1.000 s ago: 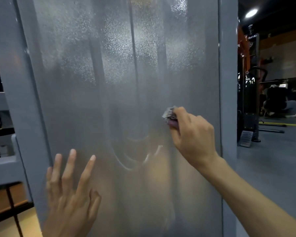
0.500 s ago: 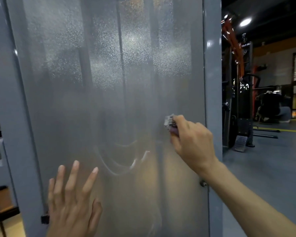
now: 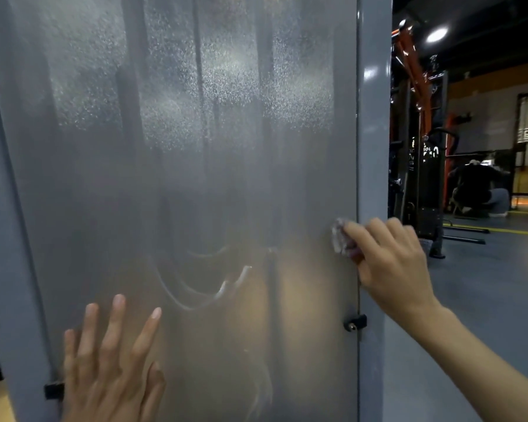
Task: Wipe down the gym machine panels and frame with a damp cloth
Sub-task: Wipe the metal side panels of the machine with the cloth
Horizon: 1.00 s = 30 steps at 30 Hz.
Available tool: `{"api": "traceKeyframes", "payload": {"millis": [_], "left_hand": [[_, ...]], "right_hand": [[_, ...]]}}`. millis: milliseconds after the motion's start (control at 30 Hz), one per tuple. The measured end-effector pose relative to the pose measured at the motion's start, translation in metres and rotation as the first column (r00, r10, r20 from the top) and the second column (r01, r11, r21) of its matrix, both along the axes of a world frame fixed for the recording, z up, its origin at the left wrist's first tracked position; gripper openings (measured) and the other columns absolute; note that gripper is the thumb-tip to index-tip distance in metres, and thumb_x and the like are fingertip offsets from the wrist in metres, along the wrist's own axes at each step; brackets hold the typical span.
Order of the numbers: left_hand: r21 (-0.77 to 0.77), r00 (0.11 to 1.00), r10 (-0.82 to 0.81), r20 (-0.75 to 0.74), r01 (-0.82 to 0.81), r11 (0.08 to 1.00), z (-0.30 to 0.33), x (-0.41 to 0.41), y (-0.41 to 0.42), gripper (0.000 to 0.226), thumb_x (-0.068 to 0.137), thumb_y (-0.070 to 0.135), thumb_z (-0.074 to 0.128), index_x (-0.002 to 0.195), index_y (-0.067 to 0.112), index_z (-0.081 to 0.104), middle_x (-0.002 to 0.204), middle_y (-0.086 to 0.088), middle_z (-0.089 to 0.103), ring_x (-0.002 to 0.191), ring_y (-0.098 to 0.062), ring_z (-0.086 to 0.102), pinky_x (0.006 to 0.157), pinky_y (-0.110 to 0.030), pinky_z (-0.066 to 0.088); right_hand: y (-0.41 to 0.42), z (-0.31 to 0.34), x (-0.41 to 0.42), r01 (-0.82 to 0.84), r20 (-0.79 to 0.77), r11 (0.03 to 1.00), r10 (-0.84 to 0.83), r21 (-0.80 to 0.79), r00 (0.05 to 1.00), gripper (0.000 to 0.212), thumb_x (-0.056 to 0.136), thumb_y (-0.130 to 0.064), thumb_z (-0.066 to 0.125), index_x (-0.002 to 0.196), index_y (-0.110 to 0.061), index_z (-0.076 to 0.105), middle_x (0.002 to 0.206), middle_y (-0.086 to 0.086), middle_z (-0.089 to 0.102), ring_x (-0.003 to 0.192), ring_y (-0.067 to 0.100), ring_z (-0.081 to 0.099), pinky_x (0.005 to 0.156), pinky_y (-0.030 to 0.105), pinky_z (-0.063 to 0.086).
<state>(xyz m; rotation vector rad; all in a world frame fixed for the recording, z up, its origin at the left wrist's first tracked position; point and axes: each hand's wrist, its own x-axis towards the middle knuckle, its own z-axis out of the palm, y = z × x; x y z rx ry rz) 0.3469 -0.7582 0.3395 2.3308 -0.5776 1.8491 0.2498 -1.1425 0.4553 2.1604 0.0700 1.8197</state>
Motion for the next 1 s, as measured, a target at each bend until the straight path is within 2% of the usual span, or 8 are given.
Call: {"api": "traceKeyframes", "payload": {"millis": [133, 267, 400, 533, 633, 733, 900, 1000], "left_hand": [[0.026, 1.0, -0.006, 0.005, 0.006, 1.0, -0.006, 0.0, -0.001, 0.069, 0.087, 0.033, 0.042, 0.155, 0.031, 0.035, 0.166, -0.019, 0.029, 0.155, -0.044, 0.023, 0.12, -0.066, 0.023], [0.018, 1.0, -0.001, -0.006, 0.001, 1.0, -0.007, 0.0, -0.004, 0.069, 0.089, 0.033, 0.041, 0.157, 0.031, 0.033, 0.168, -0.019, 0.026, 0.154, -0.046, 0.023, 0.12, -0.067, 0.022], [0.019, 0.999, -0.016, -0.035, 0.016, 1.0, -0.009, 0.003, -0.005, 0.07, 0.087, 0.034, 0.041, 0.157, 0.031, 0.032, 0.17, -0.017, 0.021, 0.155, -0.046, 0.02, 0.12, -0.068, 0.02], [0.013, 0.998, -0.042, -0.036, 0.043, 0.999, -0.009, 0.004, -0.007, 0.071, 0.087, 0.033, 0.04, 0.157, 0.03, 0.031, 0.172, -0.014, 0.016, 0.157, -0.044, 0.015, 0.121, -0.069, 0.017], [0.026, 0.996, -0.065, -0.054, 0.067, 0.997, -0.009, 0.003, -0.005, 0.071, 0.086, 0.033, 0.042, 0.156, 0.027, 0.032, 0.171, -0.015, 0.016, 0.157, -0.044, 0.014, 0.122, -0.066, 0.014], [0.023, 0.997, -0.061, -0.054, 0.062, 0.998, -0.011, 0.003, -0.004, 0.071, 0.086, 0.033, 0.043, 0.156, 0.027, 0.032, 0.17, -0.015, 0.018, 0.156, -0.045, 0.016, 0.123, -0.065, 0.013], [0.032, 0.995, -0.068, -0.078, 0.07, 0.997, -0.009, 0.0, -0.003, 0.072, 0.085, 0.032, 0.044, 0.156, 0.027, 0.031, 0.171, -0.015, 0.017, 0.157, -0.045, 0.013, 0.125, -0.064, 0.011], [0.04, 0.993, -0.068, -0.098, 0.072, 0.997, -0.009, 0.0, -0.001, 0.072, 0.084, 0.032, 0.046, 0.155, 0.026, 0.034, 0.17, -0.017, 0.019, 0.157, -0.045, 0.013, 0.124, -0.066, 0.011]], "right_hand": [[-0.003, 0.008, -0.002, -0.03, -0.029, 0.997, 0.028, -0.064, 0.999, 0.03, 0.093, -0.01, 0.052, 0.121, -0.015, 0.056, 0.105, 0.012, 0.053, 0.086, 0.033, 0.047, 0.07, 0.044, 0.036], [-0.007, 0.049, 0.002, -0.057, 0.015, 0.998, 0.057, -0.036, 0.998, 0.03, 0.09, 0.002, 0.059, 0.118, -0.008, 0.065, 0.105, 0.015, 0.06, 0.087, 0.035, 0.05, 0.072, 0.046, 0.041], [0.001, -0.013, -0.002, -0.166, -0.062, 0.985, 0.163, -0.038, 0.985, 0.024, 0.109, -0.015, 0.038, 0.115, -0.01, 0.06, 0.097, 0.015, 0.062, 0.077, 0.033, 0.053, 0.065, 0.044, 0.043], [0.005, -0.037, -0.003, -0.181, -0.136, 0.982, 0.172, -0.06, 0.976, 0.016, 0.107, -0.017, 0.043, 0.114, -0.014, 0.056, 0.096, 0.013, 0.065, 0.073, 0.032, 0.055, 0.063, 0.043, 0.043], [0.0, 0.001, 0.004, -0.155, 0.017, 0.987, 0.154, 0.046, 0.988, 0.013, 0.099, -0.015, 0.057, 0.112, -0.013, 0.058, 0.093, 0.012, 0.063, 0.072, 0.033, 0.055, 0.062, 0.043, 0.04], [0.012, -0.001, 0.009, -0.199, 0.089, 0.946, 0.182, 0.257, 0.979, 0.019, 0.09, -0.012, 0.065, 0.109, -0.009, 0.062, 0.089, 0.01, 0.063, 0.065, 0.031, 0.053, 0.062, 0.036, 0.035], [0.033, -0.024, 0.01, -0.204, 0.077, 0.959, 0.192, 0.197, 0.978, 0.019, 0.088, -0.016, 0.058, 0.101, -0.006, 0.067, 0.072, 0.006, 0.065, 0.054, 0.028, 0.053, 0.053, 0.033, 0.039], [0.025, -0.018, 0.005, -0.238, 0.154, 0.91, 0.196, 0.34, 0.969, 0.01, 0.096, -0.018, 0.06, 0.105, -0.014, 0.059, 0.063, -0.005, 0.055, 0.051, 0.027, 0.047, 0.056, 0.032, 0.032]]}}
